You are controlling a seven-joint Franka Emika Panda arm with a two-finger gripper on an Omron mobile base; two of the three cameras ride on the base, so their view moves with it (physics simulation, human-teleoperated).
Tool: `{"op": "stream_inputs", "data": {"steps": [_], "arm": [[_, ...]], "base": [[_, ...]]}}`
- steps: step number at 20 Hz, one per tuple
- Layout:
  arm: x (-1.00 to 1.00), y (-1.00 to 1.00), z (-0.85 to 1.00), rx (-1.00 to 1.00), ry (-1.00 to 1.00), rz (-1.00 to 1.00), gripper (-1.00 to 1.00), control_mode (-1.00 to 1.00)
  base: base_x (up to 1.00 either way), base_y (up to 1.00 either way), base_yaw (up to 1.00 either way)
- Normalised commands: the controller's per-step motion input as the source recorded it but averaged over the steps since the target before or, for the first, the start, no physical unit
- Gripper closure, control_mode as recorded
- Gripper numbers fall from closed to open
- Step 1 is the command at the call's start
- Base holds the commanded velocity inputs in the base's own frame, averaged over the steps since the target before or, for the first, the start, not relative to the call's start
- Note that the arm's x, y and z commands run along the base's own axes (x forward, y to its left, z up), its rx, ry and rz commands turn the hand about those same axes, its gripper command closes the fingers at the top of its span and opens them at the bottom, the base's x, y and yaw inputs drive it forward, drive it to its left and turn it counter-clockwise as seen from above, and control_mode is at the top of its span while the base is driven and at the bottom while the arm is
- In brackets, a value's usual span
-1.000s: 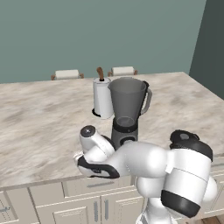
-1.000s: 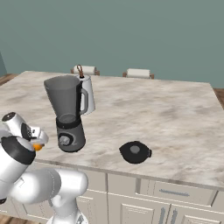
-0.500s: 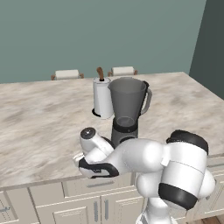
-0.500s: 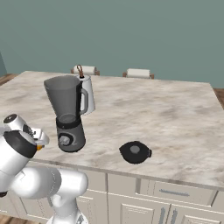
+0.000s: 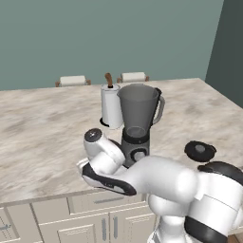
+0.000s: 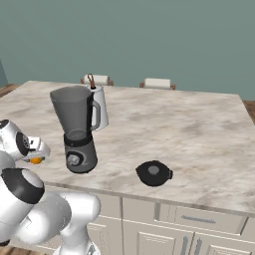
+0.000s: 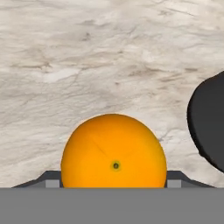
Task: Open the blender lid, put the orange in the blender, close the lid, and start the blender.
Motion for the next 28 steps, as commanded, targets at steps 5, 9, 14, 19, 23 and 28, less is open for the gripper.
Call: {"op": "stream_inputs", "data": {"steps": [5,9,14,19,23,28], "arm": [[-0.32,-0.04,1.0,0.0,0.0,0.0,1.0,-1.0],[-0.29,-0.08,1.0,0.0,-0.04,0.0,1.0,-1.0],[-0.22,-0.18,1.0,0.0,-0.06,0.0,1.0,-1.0],[-0.01,-0.33,1.0,0.0,-0.05,0.0,1.0,-1.0],[0.0,-0.5,1.0,0.0,-0.08,0.0,1.0,-1.0],[0.0,-0.48,0.9,0.0,-0.11,0.0,1.0,-1.0]], "base": [[0.0,0.0,0.0],[0.0,0.0,0.0],[0.0,0.0,0.0],[0.0,0.0,0.0],[0.0,0.0,0.0],[0.0,0.0,0.0]]}}
